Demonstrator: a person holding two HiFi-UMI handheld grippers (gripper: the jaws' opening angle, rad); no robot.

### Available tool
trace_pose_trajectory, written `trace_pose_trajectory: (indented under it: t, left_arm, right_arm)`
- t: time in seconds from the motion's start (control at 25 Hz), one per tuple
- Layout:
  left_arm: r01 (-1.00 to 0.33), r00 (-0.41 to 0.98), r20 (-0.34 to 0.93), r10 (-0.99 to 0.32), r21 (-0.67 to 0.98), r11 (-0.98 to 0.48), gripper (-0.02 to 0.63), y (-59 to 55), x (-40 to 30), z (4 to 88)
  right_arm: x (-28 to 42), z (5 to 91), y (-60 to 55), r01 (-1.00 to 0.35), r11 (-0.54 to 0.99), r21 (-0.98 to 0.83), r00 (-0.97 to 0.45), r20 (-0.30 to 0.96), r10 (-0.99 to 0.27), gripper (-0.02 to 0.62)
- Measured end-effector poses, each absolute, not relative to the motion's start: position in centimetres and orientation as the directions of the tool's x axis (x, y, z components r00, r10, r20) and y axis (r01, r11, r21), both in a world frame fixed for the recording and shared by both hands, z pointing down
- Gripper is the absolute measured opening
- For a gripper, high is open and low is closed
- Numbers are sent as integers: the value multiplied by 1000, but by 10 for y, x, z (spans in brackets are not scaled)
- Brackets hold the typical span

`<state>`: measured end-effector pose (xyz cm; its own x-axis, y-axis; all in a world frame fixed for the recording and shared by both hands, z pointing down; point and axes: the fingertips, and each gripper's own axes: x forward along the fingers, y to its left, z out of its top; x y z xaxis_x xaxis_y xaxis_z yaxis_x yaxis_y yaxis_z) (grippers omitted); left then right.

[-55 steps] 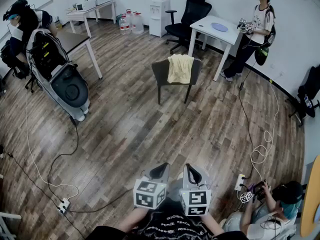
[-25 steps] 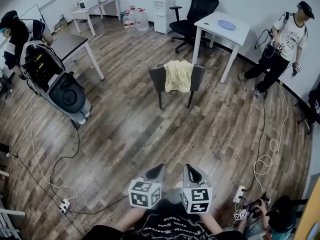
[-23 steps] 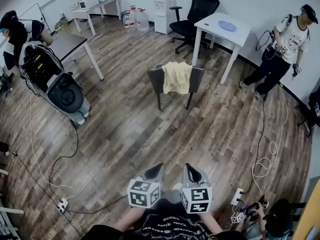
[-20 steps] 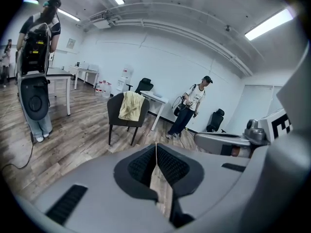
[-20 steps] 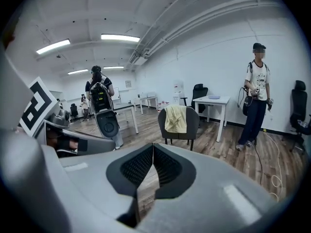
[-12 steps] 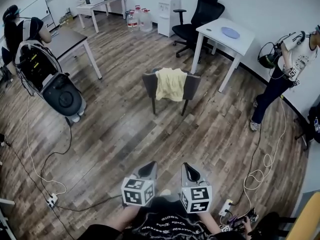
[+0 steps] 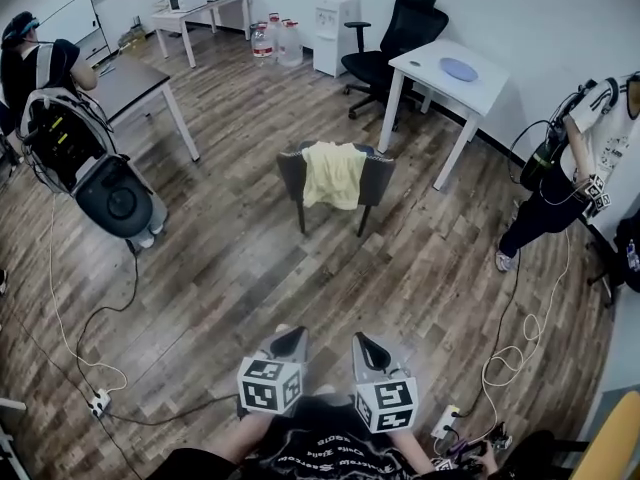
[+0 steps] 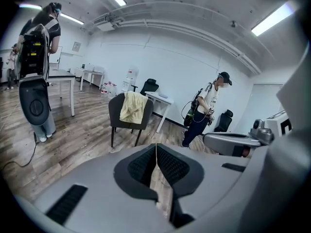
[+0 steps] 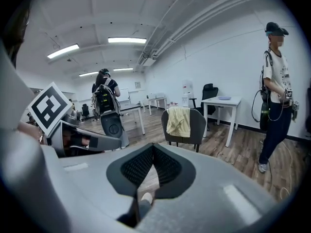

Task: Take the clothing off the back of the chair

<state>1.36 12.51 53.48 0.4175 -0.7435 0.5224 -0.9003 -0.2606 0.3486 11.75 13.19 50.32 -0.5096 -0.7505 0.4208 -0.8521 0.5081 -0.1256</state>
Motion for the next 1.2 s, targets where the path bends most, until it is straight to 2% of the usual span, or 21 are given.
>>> trace_pose_trajectory:
  t: [0.44, 1.0, 1.2]
  left_arm:
    - [-893, 437, 548, -713, 360, -271, 14, 62, 6, 549]
    - [-849, 527, 561, -639, 390, -357, 14, -71, -3, 554]
    - [-837, 547, 585, -599, 378, -395, 14, -110, -18, 555]
  right_arm:
    - [116, 501, 69, -871, 463, -163, -488, 389, -782, 5]
    - [97, 517, -59, -896, 411, -172, -440, 484, -756, 9]
    - [80, 513, -100, -900, 379, -217, -437, 467, -769, 9]
